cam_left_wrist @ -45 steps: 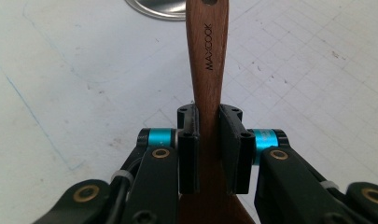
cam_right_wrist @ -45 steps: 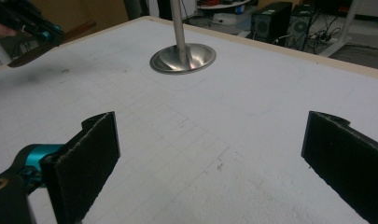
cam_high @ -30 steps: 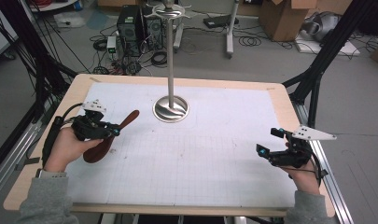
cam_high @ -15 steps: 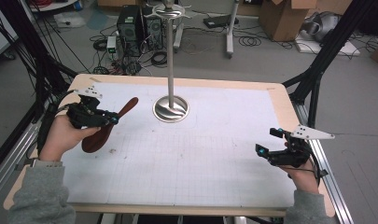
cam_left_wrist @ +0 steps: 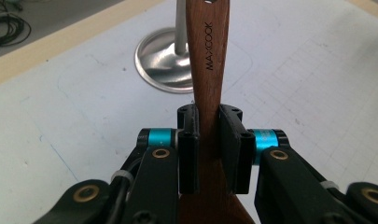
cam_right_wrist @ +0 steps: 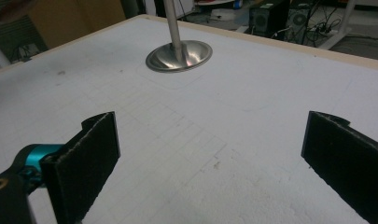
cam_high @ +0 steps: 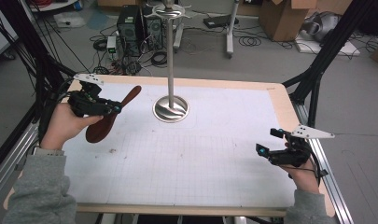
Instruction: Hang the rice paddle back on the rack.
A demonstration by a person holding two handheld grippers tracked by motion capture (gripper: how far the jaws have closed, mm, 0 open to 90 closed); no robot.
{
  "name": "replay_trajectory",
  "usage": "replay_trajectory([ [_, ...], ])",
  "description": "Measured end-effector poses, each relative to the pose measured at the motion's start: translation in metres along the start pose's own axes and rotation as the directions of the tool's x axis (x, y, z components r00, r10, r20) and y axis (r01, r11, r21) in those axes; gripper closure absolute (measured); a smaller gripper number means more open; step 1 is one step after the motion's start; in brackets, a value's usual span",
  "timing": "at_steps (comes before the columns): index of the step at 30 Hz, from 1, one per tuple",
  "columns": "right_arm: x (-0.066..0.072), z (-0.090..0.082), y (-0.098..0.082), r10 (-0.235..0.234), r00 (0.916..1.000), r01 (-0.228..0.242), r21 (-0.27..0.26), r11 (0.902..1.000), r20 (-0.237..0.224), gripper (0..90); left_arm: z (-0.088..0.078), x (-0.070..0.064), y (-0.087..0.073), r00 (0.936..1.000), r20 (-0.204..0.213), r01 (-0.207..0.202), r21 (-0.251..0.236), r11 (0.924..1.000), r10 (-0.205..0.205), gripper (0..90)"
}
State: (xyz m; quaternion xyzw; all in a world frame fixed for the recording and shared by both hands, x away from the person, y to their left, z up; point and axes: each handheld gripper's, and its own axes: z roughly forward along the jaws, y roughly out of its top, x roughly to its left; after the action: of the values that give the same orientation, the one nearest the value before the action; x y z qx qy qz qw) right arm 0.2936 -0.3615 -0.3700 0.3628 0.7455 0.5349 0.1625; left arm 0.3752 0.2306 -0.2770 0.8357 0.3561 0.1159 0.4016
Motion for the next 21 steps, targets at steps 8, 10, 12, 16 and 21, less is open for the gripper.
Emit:
replay_trajectory([
  [8, 0.000, 0.001, 0.000, -0.002, 1.0000, 0.002, -0.003, 1.0000, -0.004, 2.9, -0.012, 0.003, 0.014, 1.0000, 0.004, -0.006, -0.016, 0.9998, 0.006, 77.7],
  [10, -0.001, 0.001, 0.001, -0.001, 1.0000, 0.001, -0.010, 1.0000, -0.006, 2.9, -0.013, 0.005, 0.017, 0.9999, 0.013, -0.008, -0.020, 0.9998, 0.008, 77.7],
  [12, -0.001, 0.001, 0.001, 0.006, 1.0000, -0.006, -0.012, 0.9999, -0.007, 2.9, -0.014, 0.007, 0.020, 0.9999, 0.001, -0.012, -0.009, 0.9999, 0.012, 77.6],
  [16, -0.003, 0.002, 0.001, 0.013, 0.9999, -0.013, -0.013, 0.9998, -0.007, 2.9, -0.017, 0.009, 0.025, 0.9999, -0.006, -0.015, -0.014, 0.9998, 0.015, 77.7],
  [21, -0.004, 0.003, 0.001, 0.014, 0.9999, -0.014, -0.015, 0.9998, -0.006, 2.9, -0.017, 0.010, 0.026, 0.9992, -0.034, -0.020, -0.035, 0.9992, 0.019, 77.8],
])
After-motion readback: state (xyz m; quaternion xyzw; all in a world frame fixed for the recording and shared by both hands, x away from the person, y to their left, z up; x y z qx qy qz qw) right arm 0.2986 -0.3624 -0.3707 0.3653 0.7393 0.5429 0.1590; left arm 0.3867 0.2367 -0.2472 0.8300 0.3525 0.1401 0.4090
